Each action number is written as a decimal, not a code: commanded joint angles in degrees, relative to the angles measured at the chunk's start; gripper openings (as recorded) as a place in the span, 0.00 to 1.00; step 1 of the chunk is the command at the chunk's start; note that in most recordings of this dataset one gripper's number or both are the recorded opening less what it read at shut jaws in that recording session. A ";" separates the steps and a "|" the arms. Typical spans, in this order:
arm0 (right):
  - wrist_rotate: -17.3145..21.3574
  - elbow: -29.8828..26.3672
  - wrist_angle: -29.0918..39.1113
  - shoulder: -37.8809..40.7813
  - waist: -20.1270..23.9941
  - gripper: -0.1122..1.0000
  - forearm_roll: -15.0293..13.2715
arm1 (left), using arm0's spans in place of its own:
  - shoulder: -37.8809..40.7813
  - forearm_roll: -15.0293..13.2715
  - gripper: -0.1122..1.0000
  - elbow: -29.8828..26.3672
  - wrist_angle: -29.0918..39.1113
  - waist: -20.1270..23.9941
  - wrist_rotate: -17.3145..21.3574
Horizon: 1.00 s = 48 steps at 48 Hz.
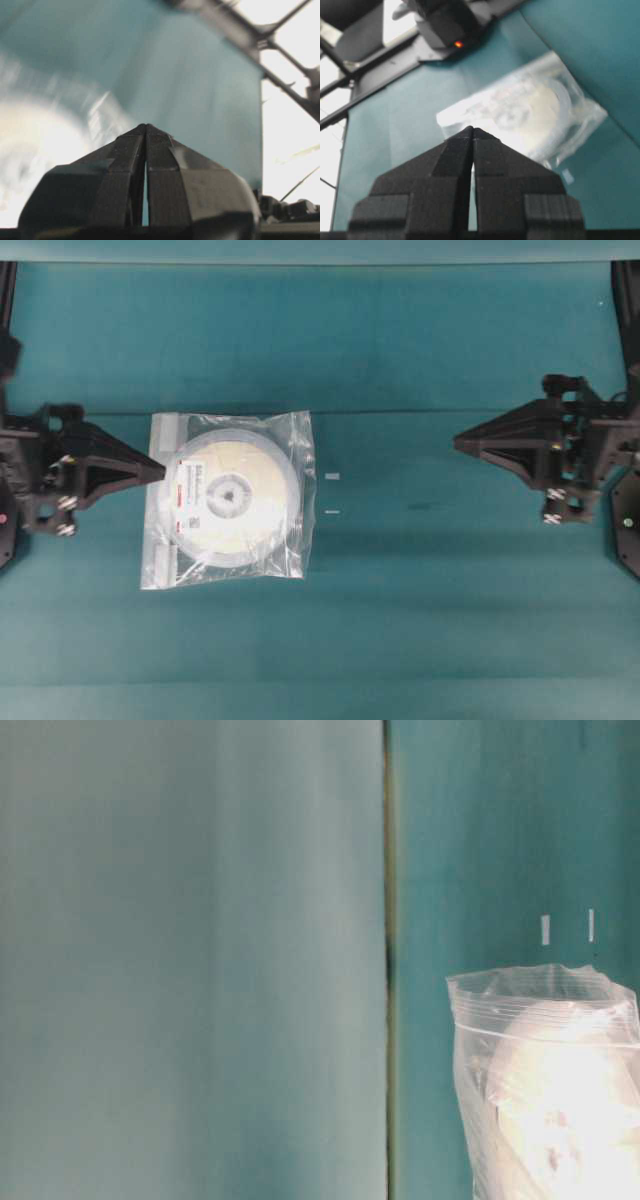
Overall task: Take out the reel from the clear zip bag.
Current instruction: 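Move both grippers inward toward the bagged white reel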
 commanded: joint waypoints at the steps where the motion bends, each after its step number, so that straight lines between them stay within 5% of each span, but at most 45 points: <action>1: 2.02 -1.76 -0.09 2.72 -0.44 0.10 0.26 | 1.41 0.18 0.09 0.88 0.00 0.18 -2.64; 25: 8.44 -9.93 0.09 20.21 -0.44 0.10 0.44 | 8.17 0.18 0.12 6.59 -1.23 2.37 -4.39; 32: 8.53 -12.22 0.79 23.12 -0.44 0.13 0.44 | 10.11 0.18 0.33 8.61 -2.99 2.90 -6.15; 40: 8.53 -13.36 2.72 24.26 -0.44 0.25 0.44 | 11.60 0.18 0.77 11.07 -4.39 3.52 -11.16; 44: 8.53 -13.36 3.43 24.26 -0.44 0.40 0.44 | 12.13 0.18 0.94 12.57 -5.71 3.60 -13.27; 48: 8.53 -13.36 3.60 24.35 -0.44 0.55 0.53 | 13.01 0.18 0.97 14.06 -7.73 4.39 -15.03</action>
